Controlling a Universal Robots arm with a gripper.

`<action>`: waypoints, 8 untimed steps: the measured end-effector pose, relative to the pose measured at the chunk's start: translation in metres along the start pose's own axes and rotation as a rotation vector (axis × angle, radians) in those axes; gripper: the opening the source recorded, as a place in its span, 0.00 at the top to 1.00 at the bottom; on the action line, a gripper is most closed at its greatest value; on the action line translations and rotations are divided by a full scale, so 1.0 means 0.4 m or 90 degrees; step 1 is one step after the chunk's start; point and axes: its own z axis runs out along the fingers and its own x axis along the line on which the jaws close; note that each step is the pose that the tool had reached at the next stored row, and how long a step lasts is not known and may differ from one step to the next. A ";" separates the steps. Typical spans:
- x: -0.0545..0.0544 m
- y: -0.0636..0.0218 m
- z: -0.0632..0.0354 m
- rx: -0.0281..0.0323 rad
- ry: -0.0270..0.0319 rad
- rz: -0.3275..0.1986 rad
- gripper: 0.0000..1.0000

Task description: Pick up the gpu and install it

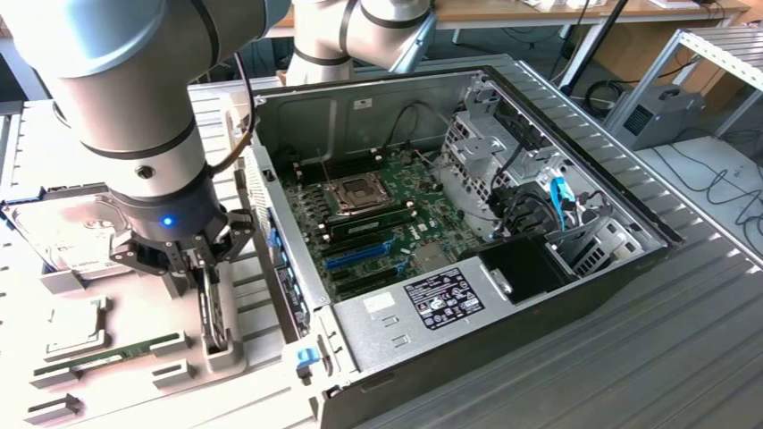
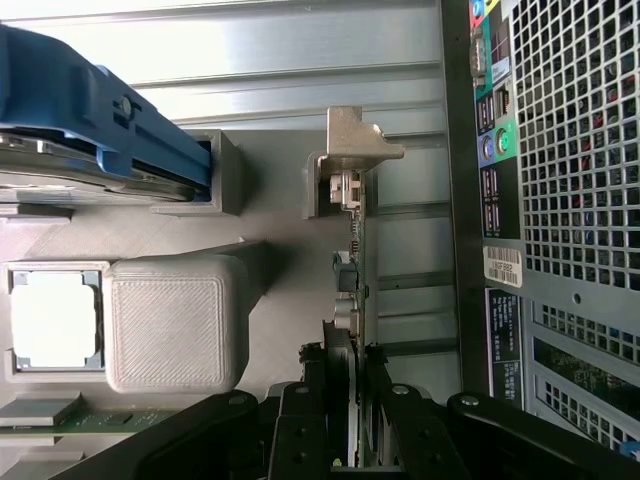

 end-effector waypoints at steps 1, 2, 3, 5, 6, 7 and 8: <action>0.000 0.000 0.000 0.0000 0.0000 0.000 0.74; 0.000 0.000 -0.004 0.0000 0.0000 0.000 0.74; 0.000 0.000 -0.004 0.0000 0.0000 0.000 0.74; 0.000 0.000 -0.005 0.0000 -0.0001 0.000 0.74; 0.000 0.000 -0.005 0.0001 0.0000 0.000 0.74; 0.000 0.000 -0.007 0.0001 0.0001 0.000 0.74; 0.000 0.000 -0.010 -0.0001 0.0000 0.000 0.74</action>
